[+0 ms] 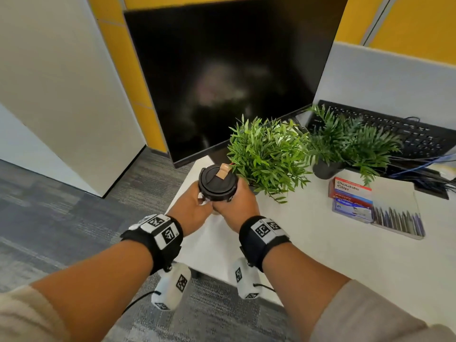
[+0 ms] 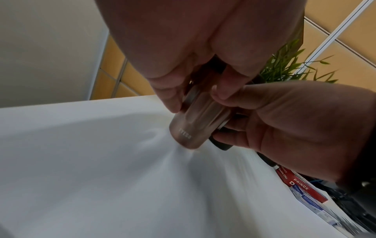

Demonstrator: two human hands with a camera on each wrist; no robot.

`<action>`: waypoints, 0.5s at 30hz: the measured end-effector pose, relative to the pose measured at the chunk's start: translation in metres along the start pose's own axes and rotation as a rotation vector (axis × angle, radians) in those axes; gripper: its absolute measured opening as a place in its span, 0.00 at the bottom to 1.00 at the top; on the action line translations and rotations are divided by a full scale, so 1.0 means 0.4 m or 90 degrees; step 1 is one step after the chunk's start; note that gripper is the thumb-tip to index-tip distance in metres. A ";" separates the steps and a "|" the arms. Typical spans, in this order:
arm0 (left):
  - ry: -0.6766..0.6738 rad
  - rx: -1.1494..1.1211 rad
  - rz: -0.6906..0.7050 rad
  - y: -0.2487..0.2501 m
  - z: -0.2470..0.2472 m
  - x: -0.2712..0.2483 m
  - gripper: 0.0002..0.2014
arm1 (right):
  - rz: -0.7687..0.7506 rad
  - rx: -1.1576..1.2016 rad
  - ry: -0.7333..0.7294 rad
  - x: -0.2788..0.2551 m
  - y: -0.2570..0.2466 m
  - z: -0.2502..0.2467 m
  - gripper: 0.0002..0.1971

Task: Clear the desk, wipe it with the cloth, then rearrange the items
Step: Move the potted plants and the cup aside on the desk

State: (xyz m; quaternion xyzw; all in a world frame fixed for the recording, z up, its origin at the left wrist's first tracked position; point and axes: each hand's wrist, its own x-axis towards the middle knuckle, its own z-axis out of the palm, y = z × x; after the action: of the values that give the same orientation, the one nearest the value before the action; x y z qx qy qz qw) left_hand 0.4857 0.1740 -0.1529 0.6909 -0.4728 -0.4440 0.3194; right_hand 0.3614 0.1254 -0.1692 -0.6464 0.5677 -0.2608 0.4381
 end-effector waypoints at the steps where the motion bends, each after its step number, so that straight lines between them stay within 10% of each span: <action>1: -0.001 -0.003 0.000 0.002 0.000 0.007 0.30 | 0.012 -0.004 0.004 0.007 0.002 0.002 0.33; 11: -0.081 0.333 -0.162 -0.010 0.028 -0.035 0.26 | 0.080 -0.061 -0.060 -0.060 0.035 -0.076 0.26; 15: -0.178 0.375 -0.039 0.065 0.101 -0.110 0.10 | 0.084 -0.057 0.012 -0.120 0.107 -0.233 0.09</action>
State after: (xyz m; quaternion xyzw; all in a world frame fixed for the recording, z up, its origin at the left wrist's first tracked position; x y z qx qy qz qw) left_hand 0.4323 0.2051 -0.1330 0.6998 -0.5994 -0.3878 0.0245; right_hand 0.2516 0.1478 -0.1536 -0.6238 0.6243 -0.2119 0.4198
